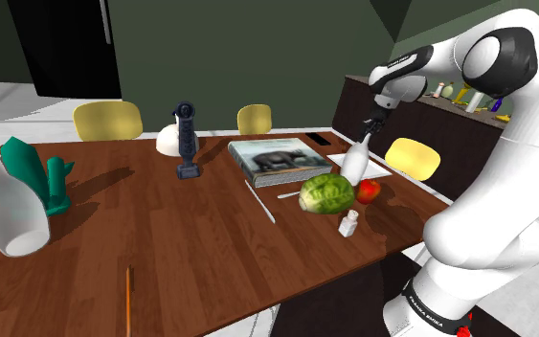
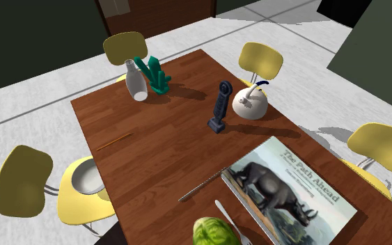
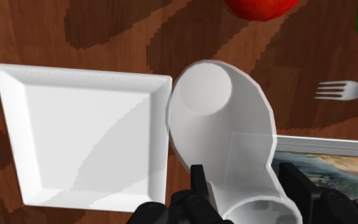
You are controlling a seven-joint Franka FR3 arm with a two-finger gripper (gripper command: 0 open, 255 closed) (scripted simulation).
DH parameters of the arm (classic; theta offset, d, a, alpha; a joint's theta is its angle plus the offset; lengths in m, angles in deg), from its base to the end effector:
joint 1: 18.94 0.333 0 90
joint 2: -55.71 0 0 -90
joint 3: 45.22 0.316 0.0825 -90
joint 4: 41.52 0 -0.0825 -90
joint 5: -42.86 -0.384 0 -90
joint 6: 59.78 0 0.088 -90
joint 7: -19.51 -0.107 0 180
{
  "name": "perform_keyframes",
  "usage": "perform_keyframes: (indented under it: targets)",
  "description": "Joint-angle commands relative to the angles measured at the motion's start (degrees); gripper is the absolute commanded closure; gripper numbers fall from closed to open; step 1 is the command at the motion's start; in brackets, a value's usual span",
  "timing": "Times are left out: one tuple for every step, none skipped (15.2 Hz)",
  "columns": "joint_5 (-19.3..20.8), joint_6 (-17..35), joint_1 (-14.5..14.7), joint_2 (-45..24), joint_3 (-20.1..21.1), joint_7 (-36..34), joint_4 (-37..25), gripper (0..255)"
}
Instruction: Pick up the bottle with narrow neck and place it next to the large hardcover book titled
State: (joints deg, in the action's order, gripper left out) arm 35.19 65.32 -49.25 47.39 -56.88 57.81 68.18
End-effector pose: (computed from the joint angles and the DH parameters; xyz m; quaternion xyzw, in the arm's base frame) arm 0.4563 -0.3981 0.4327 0.9950 -0.0649 0.0760 0.0084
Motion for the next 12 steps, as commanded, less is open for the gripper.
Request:
perform_keyframes:
  targets:
    - [-0.02, 0.09, 0.00, -0.01, 0.00, 0.02, 0.03, 255]
    - [-0.02, 0.09, 0.00, -0.01, 0.00, 0.02, 0.03, 255]
    - [-0.02, 0.09, 0.00, -0.01, 0.00, 0.02, 0.03, 255]
    - [-0.02, 0.09, 0.00, -0.01, 0.00, 0.02, 0.03, 255]
    - [-0.02, 0.09, 0.00, -0.01, 0.00, 0.02, 0.03, 0]
    - [-0.02, 0.10, 0.00, -0.01, 0.00, 0.01, 0.03, 0]
    - [-0.01, 0.10, 0.00, -0.01, 0.00, 0.01, 0.04, 0]
    - [-0.01, 0.10, 0.00, -0.01, 0.00, 0.01, 0.04, 0]
    - [-0.01, 0.10, 0.00, -0.01, 0.00, 0.01, 0.04, 0]
    - [-0.01, 0.10, 0.00, -0.01, 0.00, 0.01, 0.04, 0]
    - [0.32, -1.57, -0.02, 0.90, -0.09, -0.20, -0.75, 0]
    - [0.62, -3.25, -0.03, 1.74, -0.18, -0.40, -1.61, 0]
